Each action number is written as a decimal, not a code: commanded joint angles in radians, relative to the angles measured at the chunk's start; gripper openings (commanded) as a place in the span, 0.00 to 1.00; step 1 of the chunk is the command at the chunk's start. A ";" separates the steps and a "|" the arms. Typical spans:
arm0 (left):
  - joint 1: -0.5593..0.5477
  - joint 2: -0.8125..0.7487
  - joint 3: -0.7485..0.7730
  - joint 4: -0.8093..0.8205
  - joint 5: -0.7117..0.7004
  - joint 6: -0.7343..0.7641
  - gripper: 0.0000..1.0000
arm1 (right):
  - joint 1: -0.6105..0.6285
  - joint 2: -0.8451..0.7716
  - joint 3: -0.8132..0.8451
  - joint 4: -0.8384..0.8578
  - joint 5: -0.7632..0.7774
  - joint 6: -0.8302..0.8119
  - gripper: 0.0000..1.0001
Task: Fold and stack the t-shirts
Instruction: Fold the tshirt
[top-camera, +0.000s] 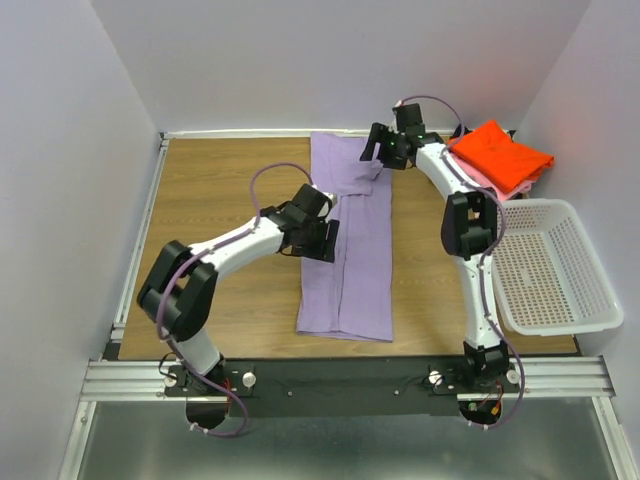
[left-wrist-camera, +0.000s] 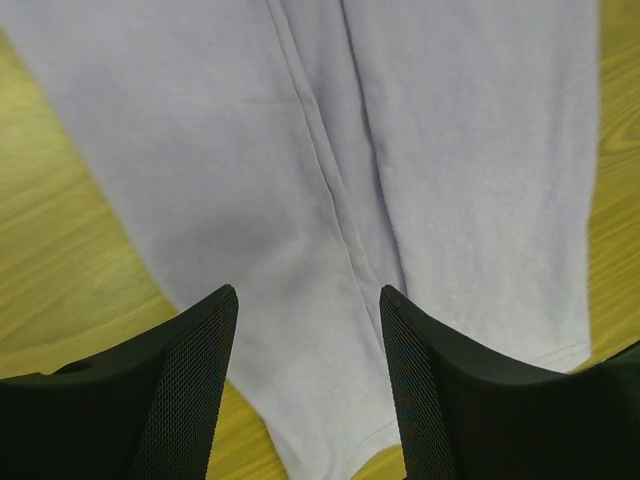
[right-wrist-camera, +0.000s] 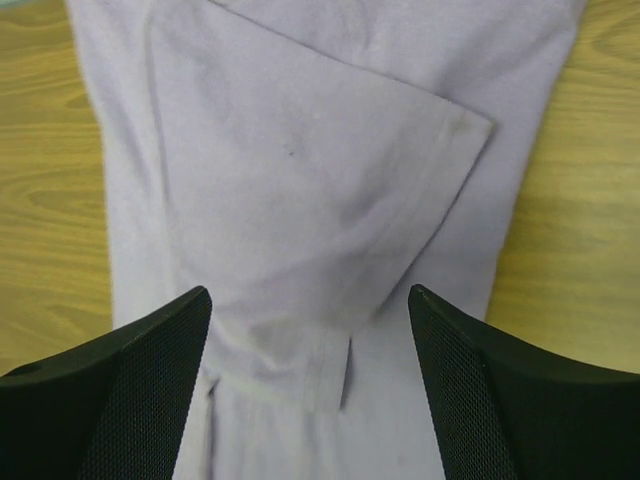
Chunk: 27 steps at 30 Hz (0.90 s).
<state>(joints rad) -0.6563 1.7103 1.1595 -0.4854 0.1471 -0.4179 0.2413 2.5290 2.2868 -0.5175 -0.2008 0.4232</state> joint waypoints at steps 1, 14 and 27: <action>0.006 -0.147 -0.049 0.040 -0.129 -0.030 0.67 | 0.003 -0.252 -0.117 -0.010 0.038 -0.038 0.87; 0.021 -0.360 -0.340 -0.001 -0.037 -0.075 0.65 | 0.041 -0.916 -1.096 -0.133 -0.025 -0.005 0.84; 0.026 -0.509 -0.529 -0.078 0.114 -0.075 0.58 | 0.284 -1.297 -1.544 -0.253 -0.063 0.302 0.72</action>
<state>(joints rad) -0.6350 1.2228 0.6830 -0.5499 0.1829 -0.4839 0.4385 1.2613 0.8291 -0.7467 -0.2295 0.5945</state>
